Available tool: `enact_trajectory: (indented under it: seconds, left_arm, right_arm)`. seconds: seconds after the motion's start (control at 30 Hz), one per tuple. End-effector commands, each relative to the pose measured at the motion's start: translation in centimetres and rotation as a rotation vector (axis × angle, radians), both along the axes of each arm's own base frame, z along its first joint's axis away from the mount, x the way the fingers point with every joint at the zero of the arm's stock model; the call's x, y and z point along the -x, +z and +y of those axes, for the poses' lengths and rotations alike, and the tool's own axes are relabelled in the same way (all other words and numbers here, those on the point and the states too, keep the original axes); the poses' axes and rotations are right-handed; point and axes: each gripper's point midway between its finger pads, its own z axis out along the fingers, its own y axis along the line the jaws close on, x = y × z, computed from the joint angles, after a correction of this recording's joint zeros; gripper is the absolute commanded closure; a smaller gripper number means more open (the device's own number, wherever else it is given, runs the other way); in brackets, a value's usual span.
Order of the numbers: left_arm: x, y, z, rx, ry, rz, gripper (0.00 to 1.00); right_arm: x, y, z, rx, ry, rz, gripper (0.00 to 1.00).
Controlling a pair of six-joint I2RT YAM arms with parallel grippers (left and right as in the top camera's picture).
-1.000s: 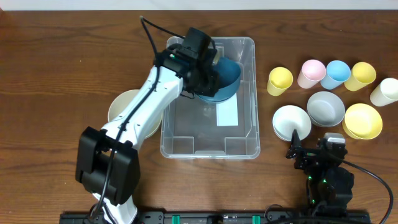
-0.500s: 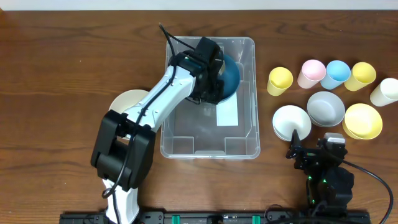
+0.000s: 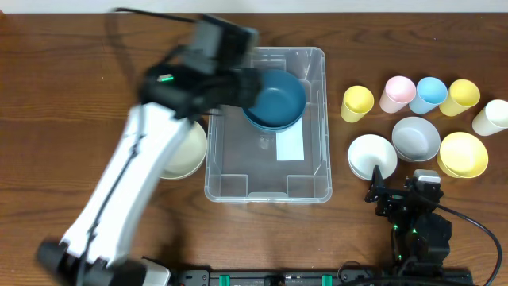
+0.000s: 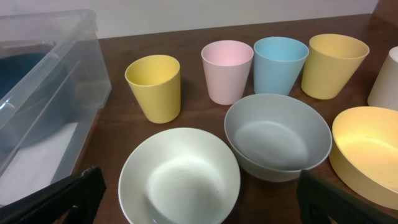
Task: Pack container
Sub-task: 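Move the left gripper to the rim of the cream bowl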
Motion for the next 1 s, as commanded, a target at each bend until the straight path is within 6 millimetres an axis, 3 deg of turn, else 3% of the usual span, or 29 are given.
enact_trajectory:
  seconds: [0.0, 0.1, 0.2, 0.27, 0.33, 0.67, 0.87, 0.97]
  left_arm:
    - [-0.4, 1.2, 8.8, -0.105, 0.277, -0.011, 0.52]
    - [0.9, 0.2, 15.5, -0.141, 0.454, 0.089, 0.48]
    - [2.5, -2.3, 20.8, -0.156, 0.607, 0.226, 0.46]
    - [3.8, -4.5, 23.4, -0.165, 0.68, 0.325, 0.46]
    - [4.8, -6.9, 24.7, -0.149, 0.716, 0.419, 0.46]
    - [7.4, -19.2, 24.3, -0.105, 0.674, 0.671, 0.42]
    - [8.6, -22.9, 24.0, -0.11, 0.67, 0.728, 0.44]
    - [8.4, -23.2, 24.1, -0.109, 0.674, 0.721, 0.61]
  right_arm:
    - [0.0, 0.0, -0.3, -0.009, -0.019, -0.003, 0.01]
    - [0.0, 0.0, -0.3, -0.009, -0.019, -0.003, 0.01]
    - [0.0, 0.0, -0.3, -0.009, -0.019, -0.003, 0.01]
    - [0.0, 0.0, -0.3, -0.009, -0.019, -0.003, 0.01]
    - [0.0, 0.0, -0.3, -0.009, -0.019, -0.003, 0.01]
    - [0.0, 0.0, -0.3, -0.009, -0.019, -0.003, 0.01]
    - [0.0, 0.0, -0.3, -0.009, -0.019, -0.003, 0.01]
    - [0.0, 0.0, -0.3, -0.009, -0.019, -0.003, 0.01]
